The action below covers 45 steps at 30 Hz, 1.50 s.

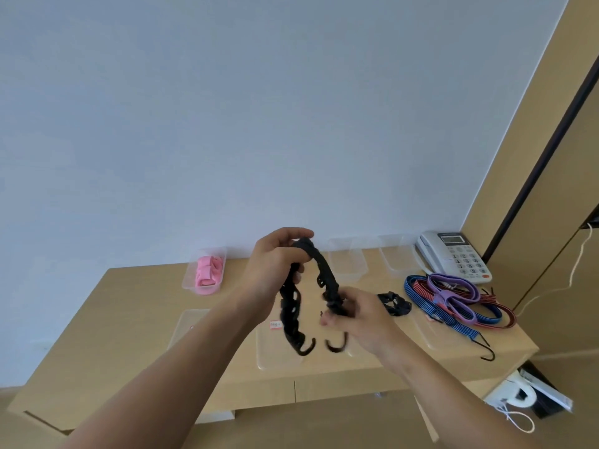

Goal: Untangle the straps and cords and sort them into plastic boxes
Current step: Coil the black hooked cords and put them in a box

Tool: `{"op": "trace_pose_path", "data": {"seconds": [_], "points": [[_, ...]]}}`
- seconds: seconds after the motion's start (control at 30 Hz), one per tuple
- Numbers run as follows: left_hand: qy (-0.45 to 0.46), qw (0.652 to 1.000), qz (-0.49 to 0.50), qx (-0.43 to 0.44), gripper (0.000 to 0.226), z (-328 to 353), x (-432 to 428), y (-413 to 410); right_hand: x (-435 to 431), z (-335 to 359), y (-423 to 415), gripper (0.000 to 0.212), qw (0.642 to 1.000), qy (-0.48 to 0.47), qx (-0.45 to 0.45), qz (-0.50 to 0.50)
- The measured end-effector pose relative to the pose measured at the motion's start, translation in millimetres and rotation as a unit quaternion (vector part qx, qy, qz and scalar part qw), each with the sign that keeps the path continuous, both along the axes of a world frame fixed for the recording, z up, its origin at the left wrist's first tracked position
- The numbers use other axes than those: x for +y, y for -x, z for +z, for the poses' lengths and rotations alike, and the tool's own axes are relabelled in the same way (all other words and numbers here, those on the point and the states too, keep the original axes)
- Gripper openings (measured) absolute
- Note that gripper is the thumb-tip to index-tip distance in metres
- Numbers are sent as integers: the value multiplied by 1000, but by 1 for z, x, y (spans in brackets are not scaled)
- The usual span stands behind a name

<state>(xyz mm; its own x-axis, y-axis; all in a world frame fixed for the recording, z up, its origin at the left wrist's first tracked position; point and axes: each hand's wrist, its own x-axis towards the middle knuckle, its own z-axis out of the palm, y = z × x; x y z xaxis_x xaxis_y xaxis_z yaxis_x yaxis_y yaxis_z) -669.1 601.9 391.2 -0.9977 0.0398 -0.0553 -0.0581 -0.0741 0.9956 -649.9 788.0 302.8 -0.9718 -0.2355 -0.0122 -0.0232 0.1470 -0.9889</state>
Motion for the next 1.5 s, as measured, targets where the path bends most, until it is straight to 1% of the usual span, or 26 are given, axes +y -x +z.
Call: {"op": "trace_pose_path", "data": {"seconds": [0.03, 0.07, 0.13, 0.17, 0.2, 0.23, 0.27, 0.33, 0.43, 0.47, 0.53, 0.6, 0.67, 0.77, 0.8, 0.83, 0.87, 0.9, 0.97, 1.0, 1.1, 1.17, 1.27, 1.33, 1.4, 1.5], "points": [[39, 999, 25, -12, 37, -2, -2, 3, 6, 2, 0, 14, 999, 2, 2, -33], [111, 993, 41, -18, 40, -6, -3, 5, 10, 7, 0, 10, 998, 0, 10, -60], [279, 960, 31, 9, 65, -15, 2, 4, 18, 20, 2, 16, 996, -22, 39, -72], [327, 944, 7, 37, 80, -19, 7, 1, 19, 29, 3, 18, 997, -28, 49, -57], [339, 938, -20, 69, 89, -22, 13, -3, 20, 38, 4, 17, 997, -33, 62, -37], [326, 939, -48, 100, 90, -24, 19, -7, 20, 49, 5, 12, 996, -41, 82, -17], [293, 945, -73, 125, 83, -25, 25, -10, 19, 59, 6, 8, 993, -51, 103, 0], [192, 965, -104, 145, 58, -24, 32, -14, 19, 75, 6, 22, 990, -57, 126, 21], [78, 985, -101, 114, 34, -14, 35, -15, 29, 91, 4, 42, 994, -6, 103, 45], [49, 990, -94, 89, 31, -11, 35, -16, 34, 94, 4, 45, 994, -1, 100, 40], [-1, 996, -78, 37, 37, -8, 34, -15, 42, 100, 3, 39, 994, -13, 111, -9], [6, 997, -75, 25, 39, -5, 35, -17, 46, 103, 3, 30, 989, 8, 129, -65], [57, 994, -78, 56, 38, -6, 41, -22, 45, 107, 2, 26, 987, 32, 138, -80], [103, 985, -52, 128, 19, -11, 49, -25, 43, 113, 0, 22, 984, 84, 126, -92], [104, 984, -43, 139, 8, -11, 51, -26, 43, 116, 0, 18, 984, 109, 115, -84], [107, 984, -36, 141, 7, -11, 52, -27, 43, 118, 0, 13, 983, 135, 107, -64], [108, 984, -36, 134, 14, -9, 53, -27, 44, 120, 0, 13, 982, 156, 102, -34], [94, 987, -52, 116, 21, -8, 53, -27, 45, 122, -1, 20, 980, 168, 104, 1], [32, 992, -109, 60, 27, -5, 53, -27, 46, 124, -4, 31, 980, 146, 126, 48], [9, 990, -140, 30, 28, -4, 52, -27, 46, 124, -4, 30, 981, 115, 148, 49], [2, 979, -202, -9, 43, -3, 51, -28, 42, 121, 1, 16, 981, 36, 188, -35], [15, 984, -178, 8, 43, -3, 54, -29, 39, 118, 4, 16, 979, 43, 180, -84], [67, 986, -114, 103, 20, -8, 59, -29, 34, 117, 8, 18, 977, 72, 166, -116], [98, 981, -102, 131, 12, -12, 59, -27, 33, 117, 9, 18, 975, 73, 171, -118], [81, 985, -110, 106, 24, -14, 58, -26, 32, 115, 9, 19, 969, 45, 208, -125], [-19, 991, -125, 33, 36, -15, 56, -25, 27, 109, 8, 23, 953, -7, 266, -145]]}}
